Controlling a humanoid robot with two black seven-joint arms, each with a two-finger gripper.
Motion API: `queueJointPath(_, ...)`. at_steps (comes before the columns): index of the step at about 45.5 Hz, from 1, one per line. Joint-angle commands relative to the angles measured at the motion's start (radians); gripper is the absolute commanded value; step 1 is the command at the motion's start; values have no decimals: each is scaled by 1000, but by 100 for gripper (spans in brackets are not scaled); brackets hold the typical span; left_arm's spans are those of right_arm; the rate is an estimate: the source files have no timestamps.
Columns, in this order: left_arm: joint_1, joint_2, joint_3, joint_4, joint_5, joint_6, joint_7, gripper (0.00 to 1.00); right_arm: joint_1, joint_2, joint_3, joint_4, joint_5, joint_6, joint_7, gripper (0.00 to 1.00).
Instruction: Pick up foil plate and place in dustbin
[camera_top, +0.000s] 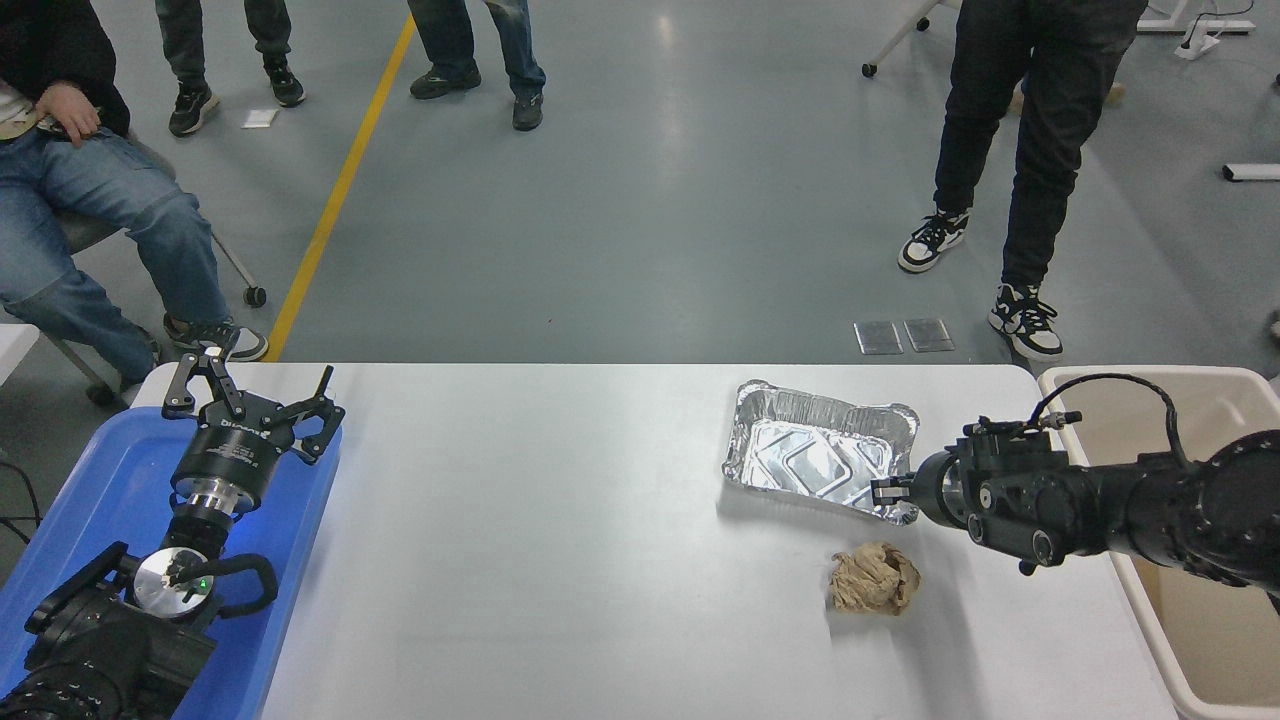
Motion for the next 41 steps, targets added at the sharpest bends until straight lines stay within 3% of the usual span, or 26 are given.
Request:
queueJointPath(1, 0, 1, 0, 0, 0, 0, 2, 99, 244, -88, -111, 197, 65, 45, 1, 0)
queueJointPath(13, 3, 1, 0, 0, 0, 0, 2, 99, 776, -231, -366, 542, 129, 157, 12, 0)
queueJointPath(25, 3, 3, -1, 0, 0, 0, 2, 99, 1320, -265, -437, 736, 255, 540, 16, 0)
queueJointPath(31, 5, 3, 0, 0, 0, 0, 2, 99, 1438, -265, -435, 739, 258, 654, 16, 0)
queueJointPath(41, 3, 3, -1, 0, 0, 0, 2, 99, 1492, -260, -467, 739, 257, 686, 15, 0)
